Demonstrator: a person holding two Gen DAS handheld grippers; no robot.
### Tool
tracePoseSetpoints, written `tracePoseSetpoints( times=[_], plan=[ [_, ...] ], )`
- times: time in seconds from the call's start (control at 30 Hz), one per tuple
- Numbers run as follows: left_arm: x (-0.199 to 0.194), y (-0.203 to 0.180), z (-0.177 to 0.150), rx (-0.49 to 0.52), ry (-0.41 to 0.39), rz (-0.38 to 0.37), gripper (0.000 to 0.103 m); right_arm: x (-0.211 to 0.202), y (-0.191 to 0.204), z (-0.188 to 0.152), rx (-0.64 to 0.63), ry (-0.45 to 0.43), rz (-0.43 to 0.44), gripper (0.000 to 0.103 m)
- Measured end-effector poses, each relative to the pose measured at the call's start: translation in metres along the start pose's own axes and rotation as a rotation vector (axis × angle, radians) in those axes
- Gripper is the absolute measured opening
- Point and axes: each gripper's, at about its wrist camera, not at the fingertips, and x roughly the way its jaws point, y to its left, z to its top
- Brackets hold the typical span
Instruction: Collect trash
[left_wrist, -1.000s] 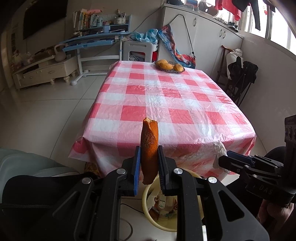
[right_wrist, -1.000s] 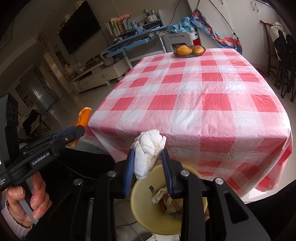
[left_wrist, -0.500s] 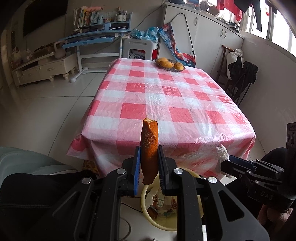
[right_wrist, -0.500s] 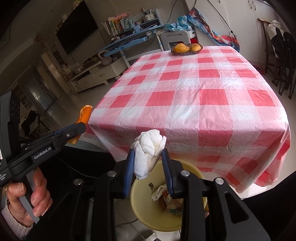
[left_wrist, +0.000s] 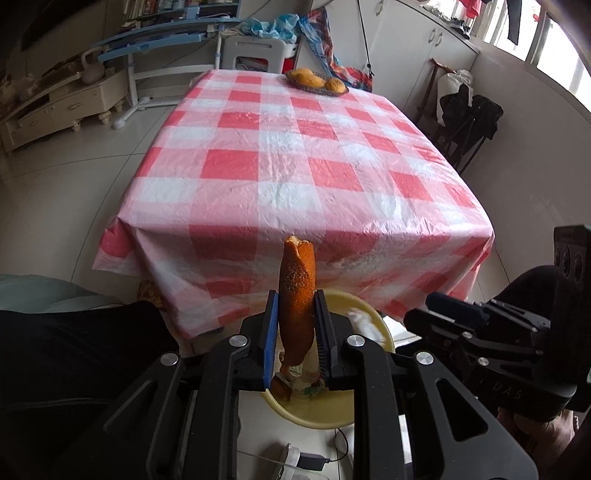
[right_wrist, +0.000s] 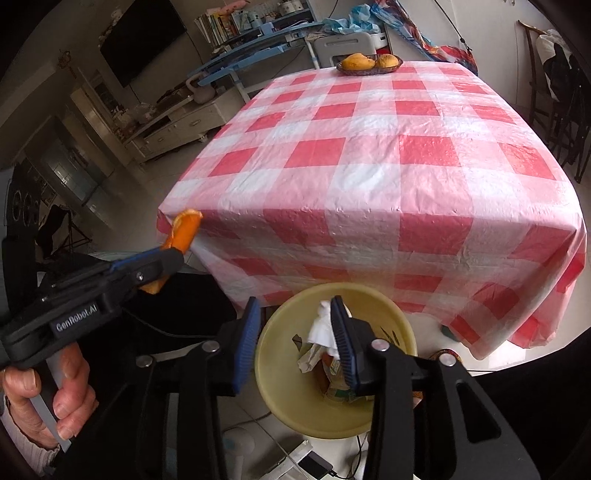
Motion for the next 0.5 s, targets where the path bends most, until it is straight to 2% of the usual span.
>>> tracePoseSetpoints(
  times=[0.03, 0.07, 0.1, 0.17, 0.3, 0.5],
  plan=[
    [0.001, -0.001, -0.001, 0.006, 0.006, 0.002, 0.021, -0.002, -0.002, 0.0, 0.007, -0.011, -0.005, 0.053],
    [0.001, -0.003, -0.001, 0.011, 0.008, 0.006, 0.028, -0.004, -0.004, 0.0, 0.016, -0.022, -0.01, 0.057],
    [0.001, -0.003, -0.002, 0.013, 0.006, 0.011, 0.04, -0.007, -0.006, 0.001, 0.028, -0.033, -0.01, 0.059],
    [-0.001, -0.002, -0.001, 0.006, -0.006, 0.023, 0.052, -0.01, -0.01, 0.002, 0.049, -0.055, -0.008, 0.065],
    [-0.004, 0.001, 0.001, -0.01, -0.024, 0.022, 0.058, -0.017, -0.014, 0.004, 0.073, -0.11, 0.001, 0.072],
    [-0.018, -0.004, 0.003, 0.016, -0.118, 0.095, 0.069, -0.023, -0.012, 0.01, 0.063, -0.173, -0.042, 0.079]
  ],
)
